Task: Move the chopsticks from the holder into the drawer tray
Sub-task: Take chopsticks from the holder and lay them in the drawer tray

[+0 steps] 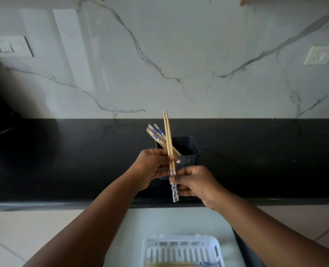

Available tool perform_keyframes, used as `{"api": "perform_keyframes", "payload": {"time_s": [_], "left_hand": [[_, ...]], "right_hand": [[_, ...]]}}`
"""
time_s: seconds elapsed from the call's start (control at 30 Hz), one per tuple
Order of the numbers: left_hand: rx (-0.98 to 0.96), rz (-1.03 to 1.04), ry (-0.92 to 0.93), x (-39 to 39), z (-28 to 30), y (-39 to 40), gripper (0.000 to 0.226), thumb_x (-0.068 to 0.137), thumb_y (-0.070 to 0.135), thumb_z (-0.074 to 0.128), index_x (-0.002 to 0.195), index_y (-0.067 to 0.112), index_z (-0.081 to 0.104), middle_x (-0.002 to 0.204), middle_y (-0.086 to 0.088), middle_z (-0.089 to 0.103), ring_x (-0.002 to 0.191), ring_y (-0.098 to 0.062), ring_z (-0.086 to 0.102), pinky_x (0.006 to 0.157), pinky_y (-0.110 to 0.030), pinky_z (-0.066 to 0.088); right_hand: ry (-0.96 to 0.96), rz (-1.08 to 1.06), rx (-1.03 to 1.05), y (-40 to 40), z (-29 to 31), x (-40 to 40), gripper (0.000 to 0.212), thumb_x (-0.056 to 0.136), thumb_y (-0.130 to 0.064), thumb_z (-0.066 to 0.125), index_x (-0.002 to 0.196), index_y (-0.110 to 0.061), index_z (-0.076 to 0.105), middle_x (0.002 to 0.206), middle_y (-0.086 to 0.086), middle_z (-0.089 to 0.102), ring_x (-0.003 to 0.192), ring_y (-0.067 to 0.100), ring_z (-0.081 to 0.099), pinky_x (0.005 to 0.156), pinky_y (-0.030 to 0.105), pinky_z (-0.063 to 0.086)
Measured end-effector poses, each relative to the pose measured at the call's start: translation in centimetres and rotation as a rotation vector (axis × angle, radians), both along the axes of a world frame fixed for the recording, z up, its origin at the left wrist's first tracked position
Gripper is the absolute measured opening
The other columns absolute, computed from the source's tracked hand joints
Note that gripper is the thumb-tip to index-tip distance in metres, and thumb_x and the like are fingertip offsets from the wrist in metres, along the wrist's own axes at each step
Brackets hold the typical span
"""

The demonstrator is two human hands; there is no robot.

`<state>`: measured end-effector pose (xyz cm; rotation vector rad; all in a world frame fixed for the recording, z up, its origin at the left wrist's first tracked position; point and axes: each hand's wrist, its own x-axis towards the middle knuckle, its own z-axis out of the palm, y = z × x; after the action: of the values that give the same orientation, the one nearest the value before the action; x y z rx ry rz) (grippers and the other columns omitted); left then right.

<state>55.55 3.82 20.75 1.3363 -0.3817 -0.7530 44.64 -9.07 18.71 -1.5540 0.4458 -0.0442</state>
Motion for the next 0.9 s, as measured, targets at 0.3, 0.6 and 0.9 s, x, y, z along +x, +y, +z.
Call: {"api": "perform_keyframes", "payload": {"time_s": [0.3, 0.6, 0.9], "left_hand": [[0.133, 0.594, -0.512, 2.7, -4.0, 4.2, 0.037, 0.087, 0.052, 0.060, 0.068, 0.023, 0.075, 0.065, 0.006, 0.074, 0.065, -0.010, 0.068, 0.061, -0.023, 0.050], [1.339, 0.021, -1.128, 8.0, -13.0, 6.4, 0.094, 0.081, 0.080, 0.017, 0.154, 0.021, 0.015, 0.164, -0.007, 0.006, 0.150, -0.027, -0.009, 0.119, -0.047, -0.003], [1.177, 0.079, -1.048, 9.4, -16.2, 7.0, 0.090, 0.087, 0.074, 0.032, 0.154, 0.017, 0.016, 0.163, -0.002, 0.009, 0.150, -0.017, -0.002, 0.120, -0.037, -0.005]], "right_hand": [[0.152, 0.387, -0.586, -4.5, -7.5, -4.3, 0.004, 0.078, -0.026, 0.078, 0.078, -0.022, 0.076, 0.071, 0.003, 0.073, 0.061, 0.007, 0.064, 0.059, 0.027, 0.052], [0.505, 0.772, -0.999, -4.6, -16.1, -5.3, 0.011, 0.082, -0.005, 0.060, 0.087, -0.006, 0.069, 0.094, 0.007, 0.071, 0.082, 0.022, 0.065, 0.069, 0.030, 0.048], [0.664, 0.869, -1.185, -3.2, -20.1, -3.8, 0.037, 0.081, 0.012, 0.047, 0.056, -0.011, 0.033, 0.059, 0.001, 0.033, 0.049, 0.014, 0.031, 0.049, 0.022, 0.031]]}}
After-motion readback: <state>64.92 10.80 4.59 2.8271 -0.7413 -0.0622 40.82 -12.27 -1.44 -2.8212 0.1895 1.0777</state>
